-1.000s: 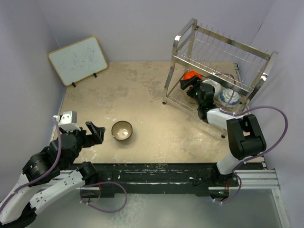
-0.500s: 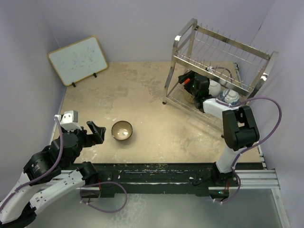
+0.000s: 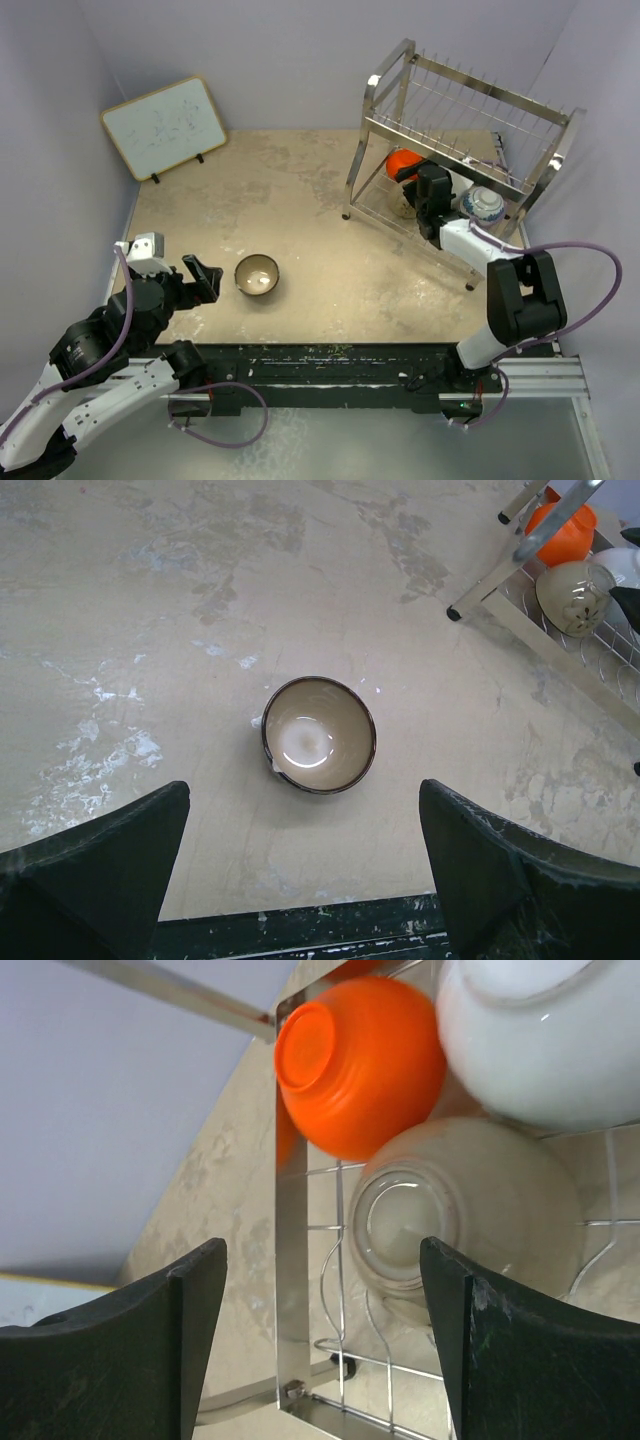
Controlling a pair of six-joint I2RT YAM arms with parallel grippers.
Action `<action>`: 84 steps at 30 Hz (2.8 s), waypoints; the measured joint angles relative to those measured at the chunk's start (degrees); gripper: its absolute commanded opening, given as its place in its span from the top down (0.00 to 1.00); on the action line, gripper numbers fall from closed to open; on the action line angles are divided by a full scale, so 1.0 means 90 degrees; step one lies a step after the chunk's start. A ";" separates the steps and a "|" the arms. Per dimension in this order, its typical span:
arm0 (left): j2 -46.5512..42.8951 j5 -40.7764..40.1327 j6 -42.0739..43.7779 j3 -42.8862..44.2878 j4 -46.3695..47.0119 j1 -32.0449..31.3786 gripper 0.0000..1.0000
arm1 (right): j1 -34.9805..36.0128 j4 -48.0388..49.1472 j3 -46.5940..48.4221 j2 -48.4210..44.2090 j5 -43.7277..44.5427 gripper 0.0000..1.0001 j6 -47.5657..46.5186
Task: Load the bowls into the dish rack
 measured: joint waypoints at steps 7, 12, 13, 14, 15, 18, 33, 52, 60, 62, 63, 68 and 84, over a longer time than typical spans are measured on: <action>0.0000 0.0000 0.0002 0.0000 0.0000 0.0000 0.01 | -0.0044 0.0063 -0.0121 -0.0148 0.0109 0.20 -0.0381; -0.0007 0.0002 0.0002 0.0000 0.0000 0.0000 0.01 | -0.0010 -0.0039 -0.0034 -0.0146 0.0306 0.20 -0.0940; -0.0010 0.0000 0.0002 0.0000 0.0000 0.0000 0.01 | -0.0007 -0.0102 0.0022 -0.0134 0.0386 0.20 -0.1076; -0.0012 0.0000 0.0002 0.0000 0.0002 0.0000 0.01 | -0.0010 -0.0170 0.0102 -0.0107 0.0466 0.20 -0.1214; -0.0012 0.0002 0.0002 0.0000 0.0002 0.0000 0.01 | -0.0010 -0.0262 0.0240 -0.0056 0.0520 0.20 -0.1382; -0.0012 0.0002 0.0012 0.0000 0.0005 0.0000 0.01 | 0.0000 -0.0408 0.0578 0.0250 0.0600 0.20 -0.1853; -0.0012 0.0002 0.0017 0.0000 0.0007 0.0000 0.01 | 0.0073 -0.0736 0.1345 0.0998 0.0437 0.34 -0.2871; -0.0012 0.0002 0.0017 0.0000 0.0017 0.0000 0.01 | 0.0002 0.2118 -0.1192 -0.0223 -0.1644 0.31 -0.2931; -0.0056 0.0005 0.0017 0.0000 0.0022 0.0000 0.01 | 0.0002 0.3602 -0.2004 -0.0311 -0.2261 0.28 -0.2686; -0.0051 0.0005 0.0019 0.0000 0.0022 0.0000 0.01 | 0.0002 0.3903 -0.2004 -0.0279 -0.2356 0.26 -0.2630; -0.0046 0.0007 0.0019 0.0000 0.0022 0.0000 0.01 | 0.0002 0.4014 -0.2001 -0.0270 -0.2378 0.25 -0.2616; 0.0019 0.0007 0.0019 0.0000 0.0022 0.0000 0.01 | 0.0002 0.4240 -0.1676 0.0100 -0.2290 0.25 -0.2453; 0.0248 0.0010 0.0027 0.0000 0.0024 0.0000 0.01 | 0.0017 0.4384 -0.0845 0.1304 -0.0811 0.26 -0.0874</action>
